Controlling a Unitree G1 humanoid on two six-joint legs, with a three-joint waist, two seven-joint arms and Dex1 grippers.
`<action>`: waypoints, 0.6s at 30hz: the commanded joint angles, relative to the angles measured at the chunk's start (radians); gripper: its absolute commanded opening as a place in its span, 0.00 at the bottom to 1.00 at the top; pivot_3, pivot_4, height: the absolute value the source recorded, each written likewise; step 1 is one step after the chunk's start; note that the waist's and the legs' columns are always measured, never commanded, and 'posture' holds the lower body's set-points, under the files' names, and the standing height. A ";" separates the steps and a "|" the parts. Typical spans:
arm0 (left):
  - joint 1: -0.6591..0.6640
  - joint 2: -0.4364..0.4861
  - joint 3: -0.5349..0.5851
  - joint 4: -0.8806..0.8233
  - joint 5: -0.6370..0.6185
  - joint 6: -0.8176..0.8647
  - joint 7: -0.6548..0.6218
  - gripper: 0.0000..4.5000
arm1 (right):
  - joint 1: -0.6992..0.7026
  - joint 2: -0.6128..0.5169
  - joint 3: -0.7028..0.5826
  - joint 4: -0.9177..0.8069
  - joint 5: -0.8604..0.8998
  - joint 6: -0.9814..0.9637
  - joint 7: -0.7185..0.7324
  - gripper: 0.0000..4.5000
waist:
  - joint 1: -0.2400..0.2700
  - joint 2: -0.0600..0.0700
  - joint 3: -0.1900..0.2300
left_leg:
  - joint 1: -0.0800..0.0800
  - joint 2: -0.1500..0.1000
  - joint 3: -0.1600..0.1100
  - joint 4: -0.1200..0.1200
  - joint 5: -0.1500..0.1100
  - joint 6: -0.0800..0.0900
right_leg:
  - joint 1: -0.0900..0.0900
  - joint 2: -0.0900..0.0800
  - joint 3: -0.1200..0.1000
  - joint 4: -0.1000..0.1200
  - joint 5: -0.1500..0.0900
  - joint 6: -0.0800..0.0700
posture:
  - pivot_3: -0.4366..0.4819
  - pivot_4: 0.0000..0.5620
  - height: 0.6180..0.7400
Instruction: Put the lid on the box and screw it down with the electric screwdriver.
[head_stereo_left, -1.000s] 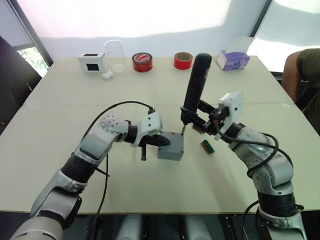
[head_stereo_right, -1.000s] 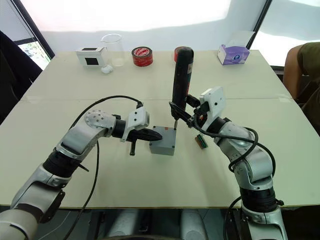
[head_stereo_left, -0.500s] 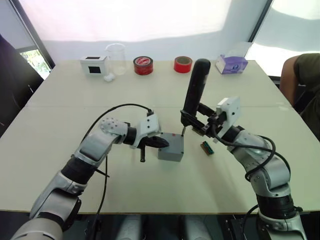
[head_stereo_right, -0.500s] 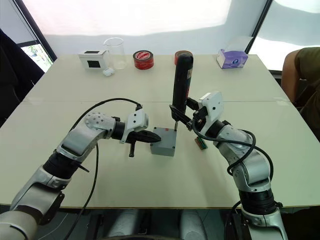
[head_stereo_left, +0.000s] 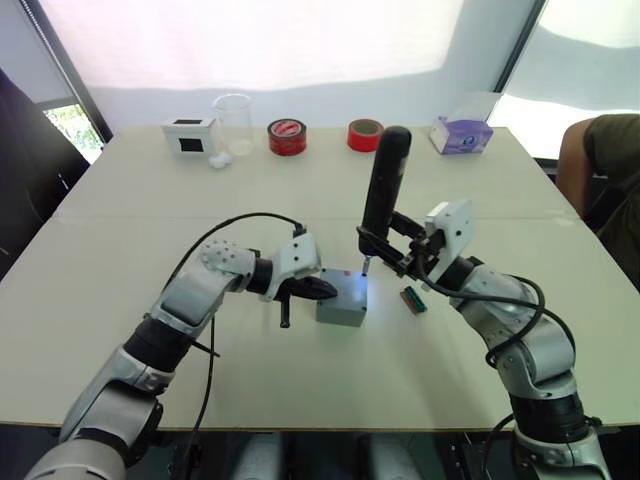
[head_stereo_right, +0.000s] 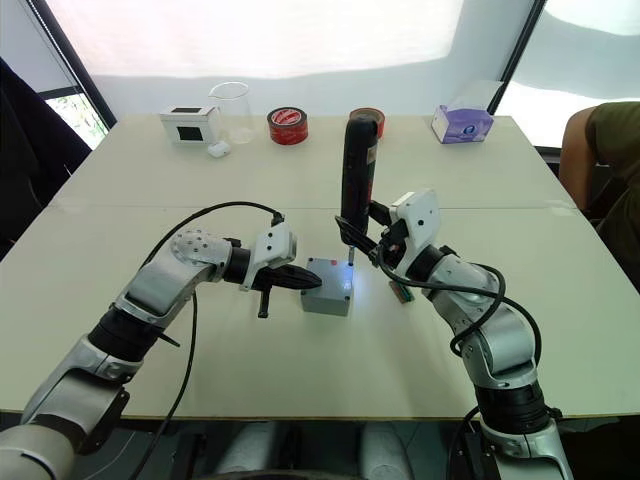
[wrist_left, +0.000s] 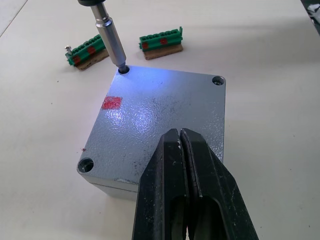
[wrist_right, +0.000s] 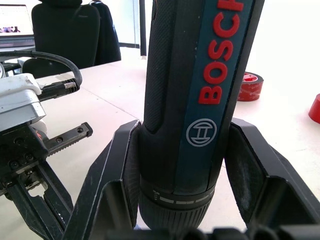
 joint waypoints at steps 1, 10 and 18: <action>0.017 0.001 -0.032 0.022 0.032 0.007 -0.004 0.00 | 0.053 -0.001 0.057 0.054 -0.017 0.080 0.004 0.41 | 0.000 0.000 0.000 | 0.000 0.000 0.000 0.000 0.000 0.000 | 0.000 0.000 0.000 0.000 0.000 0.000 | 0.48 0.27 1.00; 0.014 -0.008 -0.031 0.036 0.042 -0.002 -0.010 0.00 | 0.031 -0.003 0.033 0.041 0.002 0.093 0.002 0.41 | 0.001 0.000 0.000 | 0.002 0.000 0.000 -0.002 0.000 0.000 | 0.002 -0.002 0.000 -0.002 0.000 -0.001 | 0.48 0.27 1.00; 0.002 -0.012 -0.022 0.050 0.041 -0.006 -0.012 0.00 | -0.202 -0.020 -0.137 -0.077 0.201 0.312 -0.098 0.41 | 0.000 0.003 0.002 | -0.005 0.000 0.000 -0.002 0.000 -0.001 | -0.004 -0.004 0.000 -0.002 0.000 -0.003 | 0.48 0.27 1.00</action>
